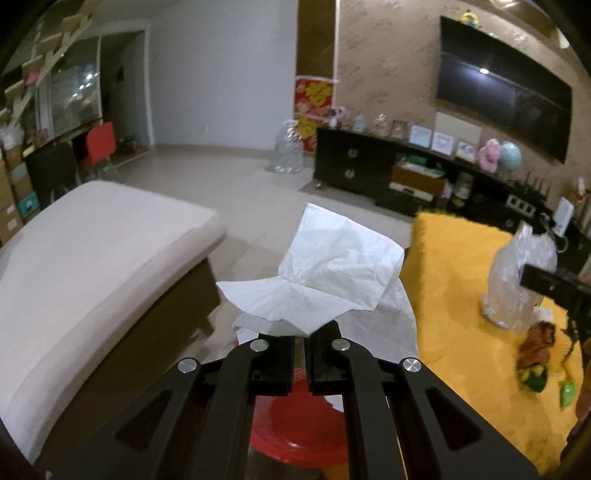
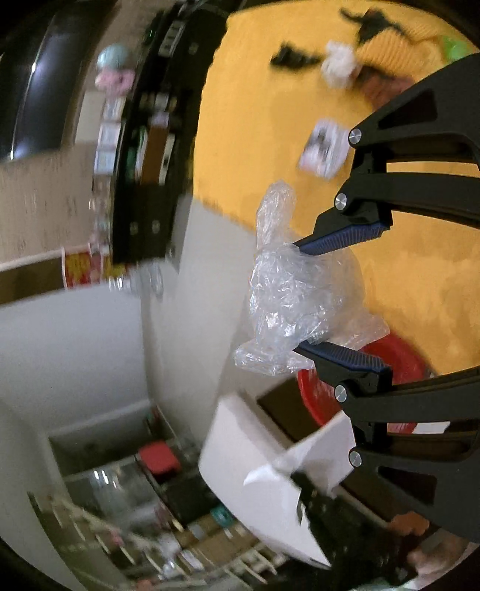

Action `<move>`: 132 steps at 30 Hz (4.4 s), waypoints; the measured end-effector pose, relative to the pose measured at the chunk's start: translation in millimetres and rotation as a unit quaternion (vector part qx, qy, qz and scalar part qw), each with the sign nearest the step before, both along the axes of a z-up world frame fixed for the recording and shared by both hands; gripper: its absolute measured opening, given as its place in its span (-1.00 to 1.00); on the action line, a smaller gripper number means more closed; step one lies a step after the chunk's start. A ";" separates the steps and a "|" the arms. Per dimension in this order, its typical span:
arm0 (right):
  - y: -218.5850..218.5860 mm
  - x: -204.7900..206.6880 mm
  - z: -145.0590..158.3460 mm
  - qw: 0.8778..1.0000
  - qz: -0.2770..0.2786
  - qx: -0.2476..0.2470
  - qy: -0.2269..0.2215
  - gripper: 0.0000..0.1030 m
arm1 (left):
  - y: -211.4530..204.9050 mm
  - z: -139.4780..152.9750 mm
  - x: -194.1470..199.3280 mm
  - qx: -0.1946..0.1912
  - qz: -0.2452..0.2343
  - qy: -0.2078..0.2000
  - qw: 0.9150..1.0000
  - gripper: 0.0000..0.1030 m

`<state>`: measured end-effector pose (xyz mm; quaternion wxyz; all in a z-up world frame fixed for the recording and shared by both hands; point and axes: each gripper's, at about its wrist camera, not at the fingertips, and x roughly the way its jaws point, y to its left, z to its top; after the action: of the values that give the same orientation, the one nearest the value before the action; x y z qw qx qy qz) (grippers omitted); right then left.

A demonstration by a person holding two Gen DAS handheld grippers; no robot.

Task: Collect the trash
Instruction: 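Carry tissue and plastic over the red basket and open both tools to drop them, then move the left tool back over the table to the brown crumpled bag, then grasp the brown crumpled bag with the left tool while the right tool grasps the green scrubber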

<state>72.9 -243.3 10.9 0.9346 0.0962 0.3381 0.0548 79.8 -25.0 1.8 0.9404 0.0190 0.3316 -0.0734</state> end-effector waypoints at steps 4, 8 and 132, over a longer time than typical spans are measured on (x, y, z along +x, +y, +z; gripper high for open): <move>20.8 13.4 -12.6 0.999 0.032 0.007 0.019 -0.10 | 13.1 -15.9 9.2 0.014 0.013 0.021 1.000 -0.92; 35.1 25.2 -17.8 0.998 0.050 0.012 0.032 -0.10 | 25.2 -29.6 13.0 0.015 0.018 0.046 0.999 -0.92; -174.5 -108.2 -97.9 0.966 -0.238 0.024 0.101 0.77 | -262.8 -9.6 -14.9 -0.017 -0.278 0.023 0.960 -0.07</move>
<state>-35.3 -417.8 -87.1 0.8792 0.2010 0.3967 -0.1711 64.9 -287.7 -7.8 0.8753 0.0923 0.3335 -0.3378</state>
